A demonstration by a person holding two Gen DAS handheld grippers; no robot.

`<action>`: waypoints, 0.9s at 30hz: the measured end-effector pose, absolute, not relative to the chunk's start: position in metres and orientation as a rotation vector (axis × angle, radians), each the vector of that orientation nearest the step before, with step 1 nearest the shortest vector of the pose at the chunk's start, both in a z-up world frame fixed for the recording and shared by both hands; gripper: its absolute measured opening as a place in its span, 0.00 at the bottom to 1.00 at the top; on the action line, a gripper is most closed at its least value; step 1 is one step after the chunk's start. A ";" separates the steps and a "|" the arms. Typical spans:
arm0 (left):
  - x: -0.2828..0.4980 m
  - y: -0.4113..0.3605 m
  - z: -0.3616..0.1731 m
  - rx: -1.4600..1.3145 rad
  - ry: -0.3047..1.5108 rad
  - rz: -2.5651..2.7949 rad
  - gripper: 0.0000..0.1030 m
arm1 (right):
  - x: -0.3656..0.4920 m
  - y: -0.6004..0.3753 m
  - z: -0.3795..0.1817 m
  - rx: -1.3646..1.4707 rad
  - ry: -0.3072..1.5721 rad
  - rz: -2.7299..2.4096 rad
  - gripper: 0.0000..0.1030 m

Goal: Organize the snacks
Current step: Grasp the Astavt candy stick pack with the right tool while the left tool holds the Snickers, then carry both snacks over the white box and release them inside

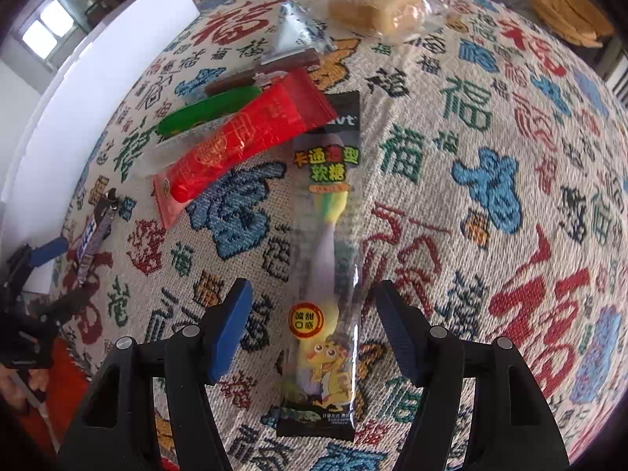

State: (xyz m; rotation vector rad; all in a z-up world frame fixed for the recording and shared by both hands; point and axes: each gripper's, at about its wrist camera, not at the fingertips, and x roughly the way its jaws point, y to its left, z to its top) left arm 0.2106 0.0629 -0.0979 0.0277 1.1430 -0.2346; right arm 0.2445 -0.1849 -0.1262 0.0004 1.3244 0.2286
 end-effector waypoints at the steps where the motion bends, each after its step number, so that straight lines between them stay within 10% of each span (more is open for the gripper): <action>1: 0.216 0.060 -0.101 0.045 1.157 -0.202 0.66 | 0.246 -0.180 -0.127 -0.030 1.327 0.231 0.65; 3: 0.223 0.055 -0.106 0.070 1.174 -0.160 0.53 | 0.250 -0.171 -0.129 -0.074 1.344 0.235 0.65; 6: 0.220 0.050 -0.102 0.093 1.152 -0.172 0.17 | 0.249 -0.162 -0.130 -0.167 1.342 0.215 0.27; 27: 0.151 0.065 -0.050 -0.216 1.026 -0.283 0.17 | 0.184 -0.229 -0.095 0.104 1.353 0.304 0.17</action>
